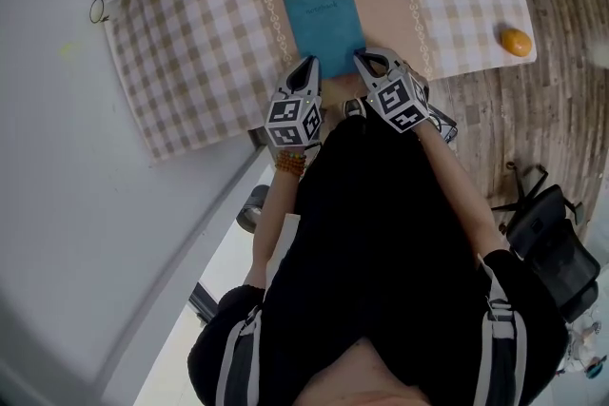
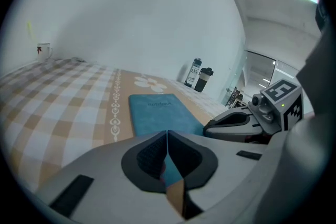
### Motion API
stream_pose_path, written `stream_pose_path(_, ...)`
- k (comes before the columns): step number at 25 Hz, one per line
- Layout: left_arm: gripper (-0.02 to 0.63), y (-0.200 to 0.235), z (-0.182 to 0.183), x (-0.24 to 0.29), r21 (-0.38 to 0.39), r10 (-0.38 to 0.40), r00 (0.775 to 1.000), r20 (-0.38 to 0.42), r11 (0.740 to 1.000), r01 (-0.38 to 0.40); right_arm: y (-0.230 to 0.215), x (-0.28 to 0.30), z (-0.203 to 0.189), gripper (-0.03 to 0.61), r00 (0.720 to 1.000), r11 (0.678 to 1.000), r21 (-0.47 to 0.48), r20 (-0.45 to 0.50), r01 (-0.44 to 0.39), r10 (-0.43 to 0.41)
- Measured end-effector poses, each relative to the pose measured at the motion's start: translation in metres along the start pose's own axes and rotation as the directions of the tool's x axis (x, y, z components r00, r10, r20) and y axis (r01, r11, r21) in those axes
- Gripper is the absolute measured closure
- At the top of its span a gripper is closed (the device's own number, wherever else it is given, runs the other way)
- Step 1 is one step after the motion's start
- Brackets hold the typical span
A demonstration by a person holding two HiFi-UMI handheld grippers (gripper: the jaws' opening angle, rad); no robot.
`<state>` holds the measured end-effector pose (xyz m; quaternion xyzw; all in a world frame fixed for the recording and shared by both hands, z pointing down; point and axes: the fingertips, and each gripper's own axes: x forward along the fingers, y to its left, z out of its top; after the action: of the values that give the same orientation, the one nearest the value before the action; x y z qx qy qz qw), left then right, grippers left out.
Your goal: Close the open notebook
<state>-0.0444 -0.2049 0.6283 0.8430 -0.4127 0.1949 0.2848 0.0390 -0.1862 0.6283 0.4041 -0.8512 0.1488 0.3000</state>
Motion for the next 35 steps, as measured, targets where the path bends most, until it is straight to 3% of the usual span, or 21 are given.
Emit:
stream_pose_path(1,0.604,0.001,0.001,0.003,-0.001,-0.001,1.000,-0.003,1.000,0.001,-0.002,0.004,-0.001,0.577,1.000,1.000,-0.002,-0.010,-0.004,0.004)
stream_pose_path(7,0.604,0.000,-0.001,0.006,0.007,-0.008,0.999,-0.041,1.000,0.009,-0.002,0.010,-0.006,0.577,0.999,1.000,0.000,-0.036,-0.030,0.030)
stream_pose_path(12,0.604,0.000,0.001,0.000,0.013,0.012,1.000,-0.008,1.000,-0.012,0.001,0.006,-0.004,0.577,1.000,0.999,-0.037,-0.026,-0.005,0.004)
stream_pose_path(20,0.604,0.010,0.021,-0.025,0.075,0.095,0.990,0.107,0.992,-0.103,0.009,-0.019,0.037,0.577,0.982,0.988,-0.052,0.126,0.147,-0.140)
stream_pose_path(27,0.604,-0.002,0.039,-0.061,0.117,0.112,0.964,0.241,0.983,-0.143,0.036,-0.047,0.071,0.577,0.960,0.983,-0.091,0.245,0.159,-0.133)
stream_pose_path(35,0.604,-0.019,0.066,-0.107,0.167,0.122,0.912,0.391,0.965,-0.201,0.073,-0.080,0.125,0.577,0.899,0.970,-0.118,0.412,0.212,-0.147)
